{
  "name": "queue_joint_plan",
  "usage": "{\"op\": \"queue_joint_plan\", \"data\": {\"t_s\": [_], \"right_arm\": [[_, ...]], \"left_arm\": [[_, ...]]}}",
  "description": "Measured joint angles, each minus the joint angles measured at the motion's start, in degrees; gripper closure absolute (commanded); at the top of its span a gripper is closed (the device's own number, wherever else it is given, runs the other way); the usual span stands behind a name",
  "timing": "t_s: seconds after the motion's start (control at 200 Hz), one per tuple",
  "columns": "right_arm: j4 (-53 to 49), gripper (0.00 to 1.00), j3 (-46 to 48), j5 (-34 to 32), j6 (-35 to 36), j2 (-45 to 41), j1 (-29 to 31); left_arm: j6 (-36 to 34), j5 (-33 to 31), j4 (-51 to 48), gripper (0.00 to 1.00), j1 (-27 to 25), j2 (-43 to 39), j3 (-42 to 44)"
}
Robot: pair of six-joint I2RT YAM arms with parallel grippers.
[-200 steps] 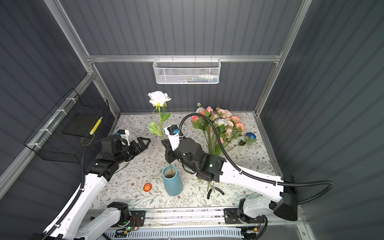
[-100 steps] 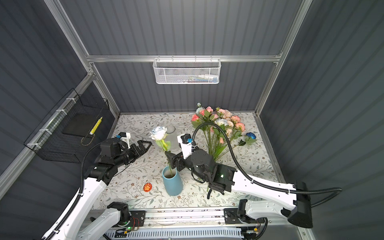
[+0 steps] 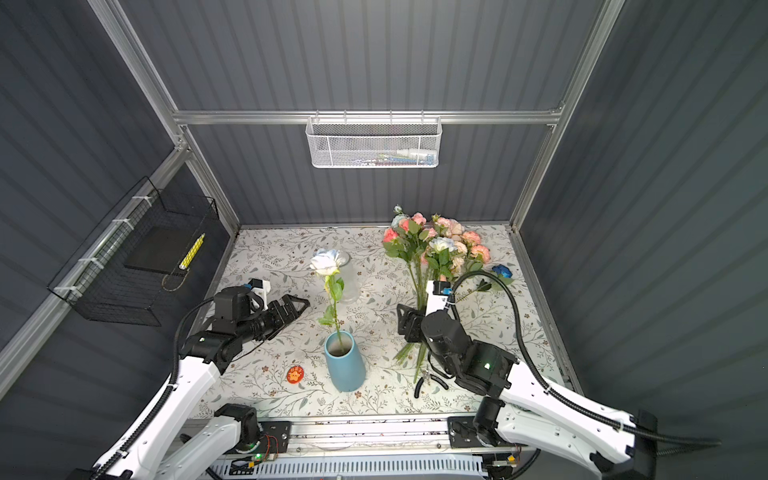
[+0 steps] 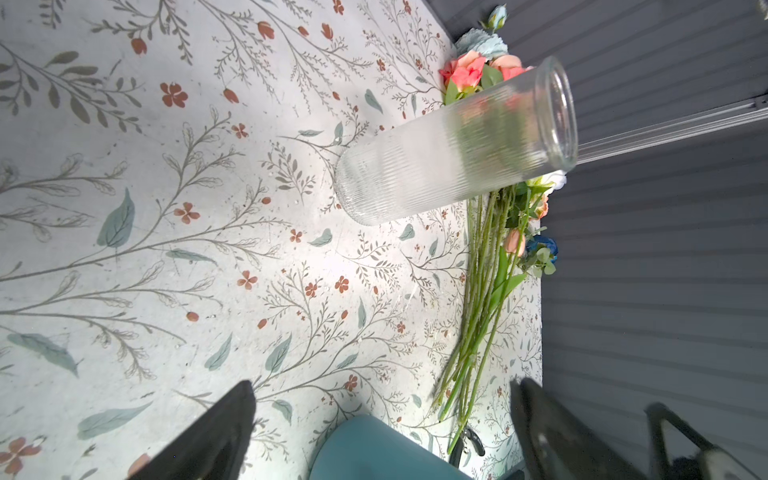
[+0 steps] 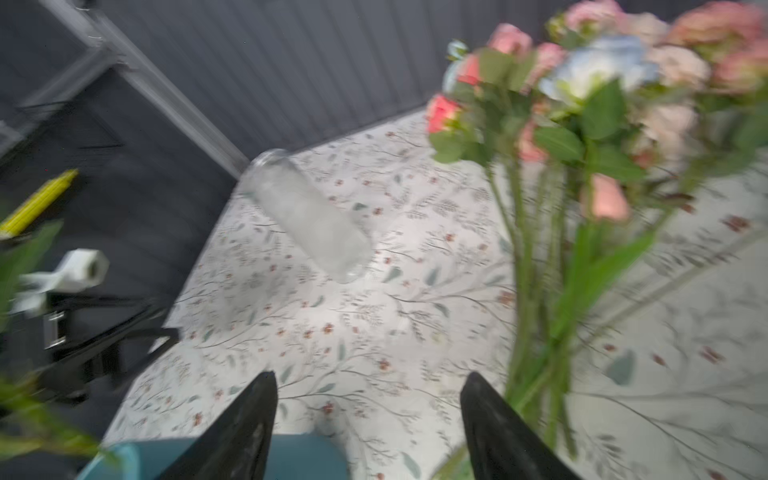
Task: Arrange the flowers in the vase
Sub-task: 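Lower the white rose into the teal vase and open the right gripper, then move the right gripper back to the bundle and grasp another white rose stem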
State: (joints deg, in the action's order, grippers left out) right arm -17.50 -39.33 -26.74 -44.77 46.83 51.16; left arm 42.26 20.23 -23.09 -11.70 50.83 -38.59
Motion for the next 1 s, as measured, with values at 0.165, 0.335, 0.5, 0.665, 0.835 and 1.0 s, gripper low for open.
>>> {"op": "queue_joint_plan", "data": {"t_s": [0.165, 0.335, 0.5, 0.665, 0.835, 1.0], "right_arm": [[-4.6, 0.42, 2.8, 9.0, -5.1, 7.6, -14.1], [-1.2, 0.51, 3.5, 17.3, -4.6, 19.1, -20.4], [4.6, 0.63, 3.6, 22.6, -3.1, 28.5, -24.4], [7.6, 0.78, 3.6, 24.2, -2.4, 31.8, -25.6], [9.8, 0.96, 4.3, 24.8, -2.1, 31.9, -26.0], [10.7, 1.0, 5.5, 25.1, -1.6, 30.7, -26.3]], "left_arm": [[0.0, 0.0, 1.1, 0.02, 0.0, 1.5, 1.3], [0.0, 0.0, 2.3, 0.02, 0.0, 2.6, 2.5], [0.0, 0.4, 2.7, 0.02, 0.0, 2.9, 3.5], [0.0, 0.5, 2.8, 0.02, 0.0, 2.9, 3.7], [0.0, 0.7, 3.0, 0.02, 0.0, 2.9, 3.9], [0.0, 0.9, 3.0, 0.02, 0.0, 3.1, 4.0]]}}
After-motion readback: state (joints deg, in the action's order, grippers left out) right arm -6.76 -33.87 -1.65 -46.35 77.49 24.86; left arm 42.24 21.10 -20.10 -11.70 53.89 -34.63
